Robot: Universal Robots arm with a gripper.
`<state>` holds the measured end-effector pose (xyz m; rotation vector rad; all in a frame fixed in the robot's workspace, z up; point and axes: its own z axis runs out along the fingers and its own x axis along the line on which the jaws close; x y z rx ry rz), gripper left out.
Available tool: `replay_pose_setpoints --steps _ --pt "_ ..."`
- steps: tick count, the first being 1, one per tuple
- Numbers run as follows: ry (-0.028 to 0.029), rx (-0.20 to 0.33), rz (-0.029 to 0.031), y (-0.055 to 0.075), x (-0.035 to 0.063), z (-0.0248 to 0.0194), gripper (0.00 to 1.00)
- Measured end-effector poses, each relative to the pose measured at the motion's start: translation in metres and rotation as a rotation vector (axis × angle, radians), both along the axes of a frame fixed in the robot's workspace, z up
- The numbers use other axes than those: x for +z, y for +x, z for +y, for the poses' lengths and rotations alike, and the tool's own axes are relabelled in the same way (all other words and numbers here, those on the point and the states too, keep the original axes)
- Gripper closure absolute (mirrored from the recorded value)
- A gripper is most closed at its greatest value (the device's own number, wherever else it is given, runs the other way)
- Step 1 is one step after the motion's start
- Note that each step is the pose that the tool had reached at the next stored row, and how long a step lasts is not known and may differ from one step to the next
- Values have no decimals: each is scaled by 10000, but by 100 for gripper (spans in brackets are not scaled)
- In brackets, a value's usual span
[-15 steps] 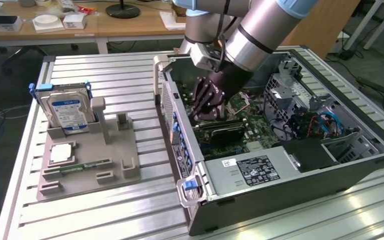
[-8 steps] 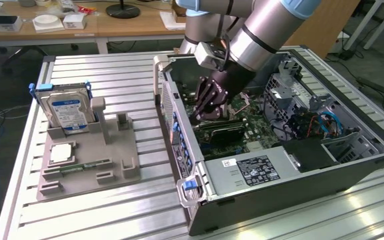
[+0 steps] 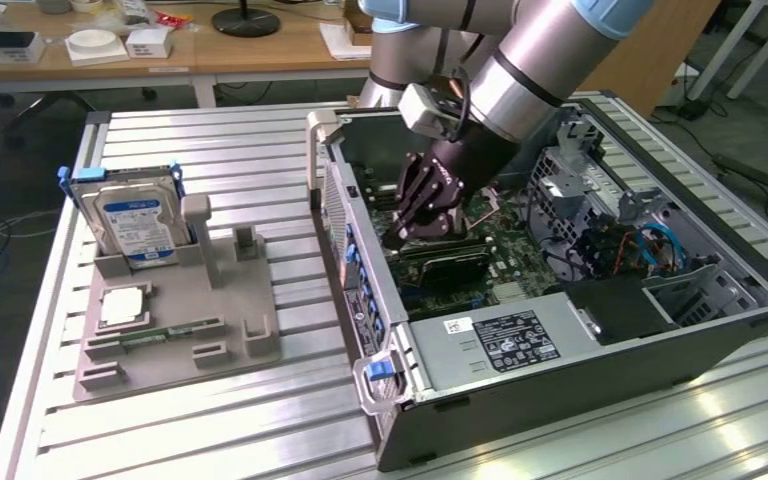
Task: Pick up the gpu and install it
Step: 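Press down on the gpu until it lock into place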
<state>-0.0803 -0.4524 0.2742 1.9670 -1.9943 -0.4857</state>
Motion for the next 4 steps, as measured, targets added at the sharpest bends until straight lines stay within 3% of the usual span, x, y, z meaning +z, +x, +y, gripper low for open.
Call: replay_pose_setpoints --steps 4 --pt "0 0 0 0 0 0 90"
